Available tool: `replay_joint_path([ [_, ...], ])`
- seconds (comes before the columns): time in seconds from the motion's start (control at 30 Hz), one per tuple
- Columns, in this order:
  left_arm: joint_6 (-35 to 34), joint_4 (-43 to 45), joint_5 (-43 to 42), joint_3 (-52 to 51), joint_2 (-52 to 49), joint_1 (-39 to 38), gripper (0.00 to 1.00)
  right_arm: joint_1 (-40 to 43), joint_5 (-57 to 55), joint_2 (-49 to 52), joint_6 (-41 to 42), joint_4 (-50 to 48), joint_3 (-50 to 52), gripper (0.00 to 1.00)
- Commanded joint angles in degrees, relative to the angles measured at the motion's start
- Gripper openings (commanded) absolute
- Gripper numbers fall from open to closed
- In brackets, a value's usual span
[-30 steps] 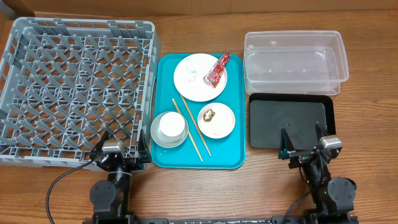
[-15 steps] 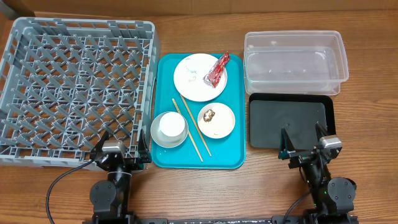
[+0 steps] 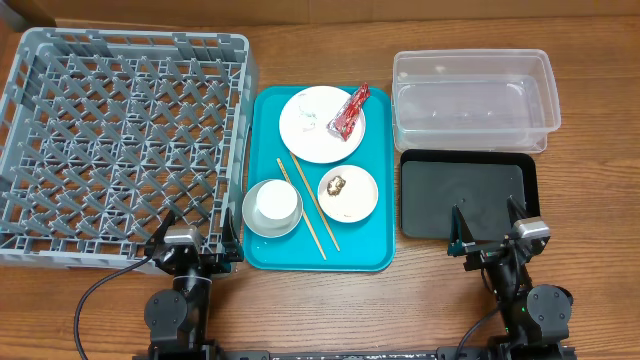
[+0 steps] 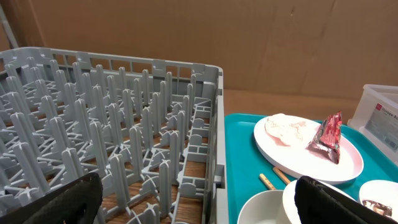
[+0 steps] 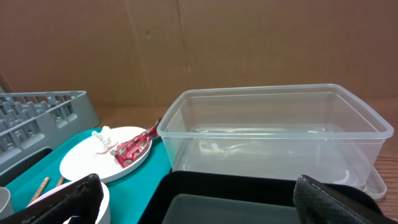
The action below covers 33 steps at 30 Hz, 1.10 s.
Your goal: Sort waste into correct bins and load items into the dishwasher
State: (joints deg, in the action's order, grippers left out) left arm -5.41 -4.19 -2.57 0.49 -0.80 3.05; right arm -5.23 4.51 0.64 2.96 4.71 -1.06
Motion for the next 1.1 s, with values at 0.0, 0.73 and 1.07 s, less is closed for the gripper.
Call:
replay_joint_path([
  [0.0,1.14,-0.07,-0.42,-0.22,0.55,0.20,1.00,0.33,0.09,-0.35,-0.22,-0.33,0.59,1.00],
  [0.73,0.26,-2.78,0.17,1.29,0.35,0.22,1.00,0.35,-0.61,0.26,7.93,0.48,0.17,1.00],
  [1.07,0.70,-17.22,0.15,14.82,-9.35,0.22,1.00,0.33,0.31,9.79,13.92,11.41,-12.41,1.00],
])
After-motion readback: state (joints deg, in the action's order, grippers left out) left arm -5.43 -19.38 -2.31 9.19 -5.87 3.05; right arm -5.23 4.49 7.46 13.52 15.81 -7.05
